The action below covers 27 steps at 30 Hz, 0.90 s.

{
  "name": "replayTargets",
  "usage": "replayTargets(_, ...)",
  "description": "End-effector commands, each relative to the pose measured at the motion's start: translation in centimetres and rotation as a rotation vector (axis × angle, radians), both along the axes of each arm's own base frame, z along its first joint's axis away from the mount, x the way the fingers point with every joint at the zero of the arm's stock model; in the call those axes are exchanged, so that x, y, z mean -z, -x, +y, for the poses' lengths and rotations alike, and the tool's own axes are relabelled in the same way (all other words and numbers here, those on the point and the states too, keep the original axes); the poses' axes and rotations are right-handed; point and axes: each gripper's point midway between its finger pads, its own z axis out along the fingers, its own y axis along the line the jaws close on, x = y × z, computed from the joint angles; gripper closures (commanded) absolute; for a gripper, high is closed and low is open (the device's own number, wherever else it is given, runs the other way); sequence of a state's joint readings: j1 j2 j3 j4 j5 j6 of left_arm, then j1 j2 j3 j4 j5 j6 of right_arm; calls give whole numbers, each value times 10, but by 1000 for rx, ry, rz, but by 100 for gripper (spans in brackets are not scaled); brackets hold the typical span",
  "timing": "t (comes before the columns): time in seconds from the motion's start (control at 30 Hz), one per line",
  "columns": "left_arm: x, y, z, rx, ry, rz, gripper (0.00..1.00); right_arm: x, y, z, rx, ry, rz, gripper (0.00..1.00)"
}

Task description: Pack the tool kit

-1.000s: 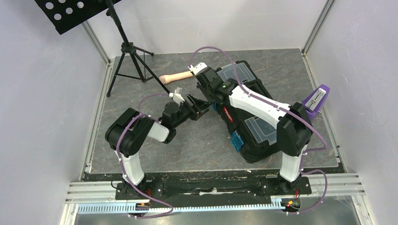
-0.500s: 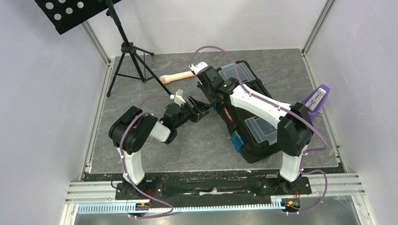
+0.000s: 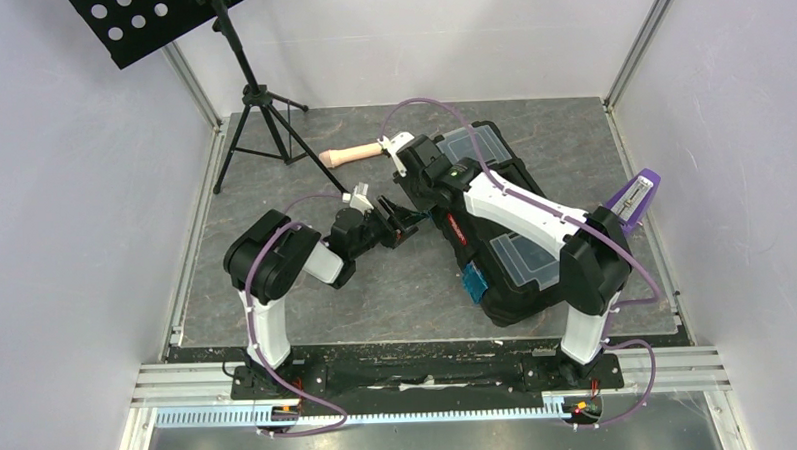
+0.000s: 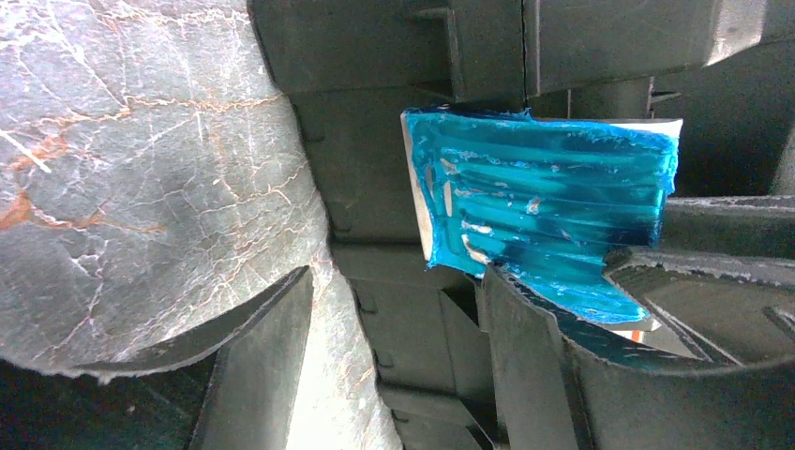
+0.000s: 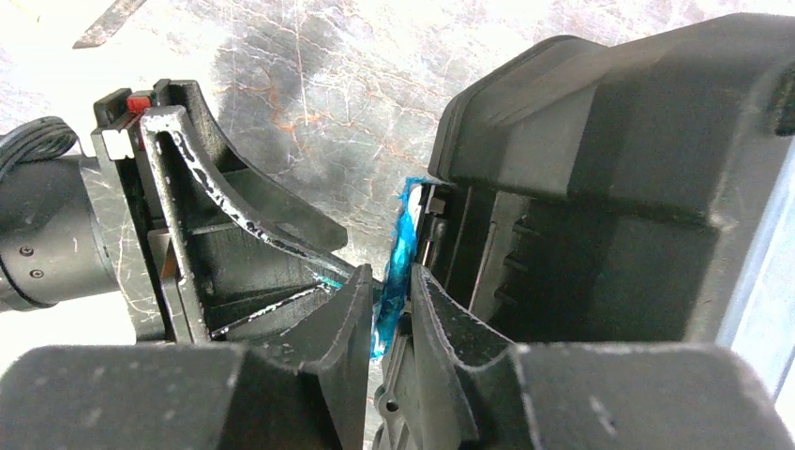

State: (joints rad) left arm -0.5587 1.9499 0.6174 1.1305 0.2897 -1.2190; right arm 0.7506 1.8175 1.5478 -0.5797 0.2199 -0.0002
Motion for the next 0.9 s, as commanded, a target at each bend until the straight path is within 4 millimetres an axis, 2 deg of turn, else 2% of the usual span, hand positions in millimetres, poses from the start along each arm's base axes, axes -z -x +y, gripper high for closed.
replayTargets(0.0,-10,-7,-4,-5,7,-53,27,-11,8,-1,-7,-22,0,76)
replayTargets(0.23,-21,-8,-4,-4,12,-74,27,2,6,0,0,-1,22,77)
replayTargets(0.3,-22,-7,-4,-4,11,-78,27,0,5,1,4,-7,18,82)
replayTargets(0.4,-25,-6,-2,-8,13,-86,27,-11,3,2,8,-26,-1,90)
replayTargets(0.6,-36,-4,1,-15,17,-113,27,-39,2,4,8,-77,-47,100)
replayTargets(0.87,-46,1,8,-23,-21,-147,26,-59,-1,-3,27,-111,-76,100)
